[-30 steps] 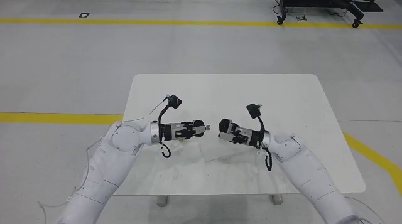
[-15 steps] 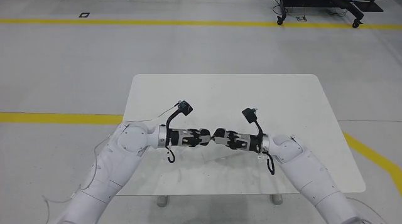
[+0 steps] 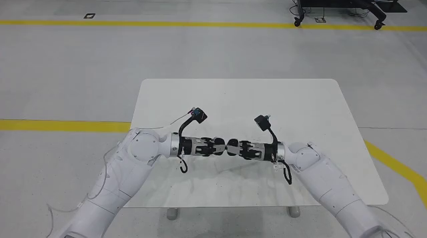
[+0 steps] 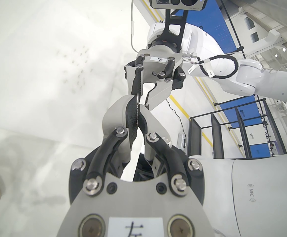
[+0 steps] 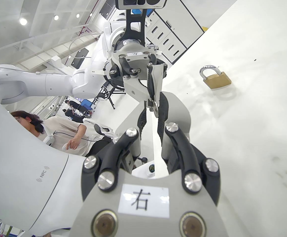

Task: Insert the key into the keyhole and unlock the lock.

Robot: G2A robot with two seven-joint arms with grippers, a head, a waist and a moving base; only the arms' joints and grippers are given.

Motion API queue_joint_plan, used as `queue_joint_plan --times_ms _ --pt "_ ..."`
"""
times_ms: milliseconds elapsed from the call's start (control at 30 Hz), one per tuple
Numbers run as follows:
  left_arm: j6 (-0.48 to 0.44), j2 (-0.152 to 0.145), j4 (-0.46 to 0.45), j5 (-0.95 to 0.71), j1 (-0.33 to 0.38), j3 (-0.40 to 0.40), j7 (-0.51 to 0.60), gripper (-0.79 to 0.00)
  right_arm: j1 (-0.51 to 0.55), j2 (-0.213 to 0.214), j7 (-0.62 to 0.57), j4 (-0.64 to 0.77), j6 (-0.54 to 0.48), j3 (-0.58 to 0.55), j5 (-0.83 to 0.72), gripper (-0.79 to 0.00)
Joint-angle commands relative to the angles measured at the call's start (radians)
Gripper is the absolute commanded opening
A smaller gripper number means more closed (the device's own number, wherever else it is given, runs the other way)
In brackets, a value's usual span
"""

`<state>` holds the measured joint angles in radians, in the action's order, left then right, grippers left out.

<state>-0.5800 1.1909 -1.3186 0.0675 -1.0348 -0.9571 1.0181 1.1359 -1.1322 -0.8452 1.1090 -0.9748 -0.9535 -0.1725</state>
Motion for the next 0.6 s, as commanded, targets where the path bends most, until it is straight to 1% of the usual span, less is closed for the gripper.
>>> queue_joint_plan --times_ms 0,33,267,300,333,433,567 --pt "-0.002 -0.002 0.001 -0.001 0.001 0.000 0.000 -0.785 -0.004 0.002 0.002 -0.004 -0.002 0.006 -0.005 -0.733" --pt "-0.002 -0.003 0.000 -0.002 0.001 0.000 0.001 -0.785 -0.005 0.003 0.004 -0.006 -0.004 0.009 -0.007 -0.779" --pt "-0.011 -0.007 0.004 -0.013 0.000 0.001 -0.011 -0.785 -0.014 0.009 0.012 -0.013 -0.012 0.027 -0.015 -0.785" --pt "-0.013 -0.007 0.006 -0.013 0.000 0.000 -0.014 -0.545 -0.015 0.009 0.012 -0.014 -0.012 0.029 -0.015 -0.785" --pt "-0.015 -0.008 0.007 -0.015 0.000 -0.002 -0.019 0.000 -0.017 0.010 0.013 -0.015 -0.013 0.031 -0.016 -0.785" --pt "-0.024 -0.013 0.009 -0.018 -0.003 -0.017 -0.040 0.000 -0.019 0.011 0.023 -0.019 -0.022 0.032 -0.021 -0.785" --pt "-0.046 -0.024 0.018 -0.007 -0.017 -0.066 -0.102 0.000 -0.016 0.016 0.049 -0.028 -0.037 0.015 -0.030 -0.785"
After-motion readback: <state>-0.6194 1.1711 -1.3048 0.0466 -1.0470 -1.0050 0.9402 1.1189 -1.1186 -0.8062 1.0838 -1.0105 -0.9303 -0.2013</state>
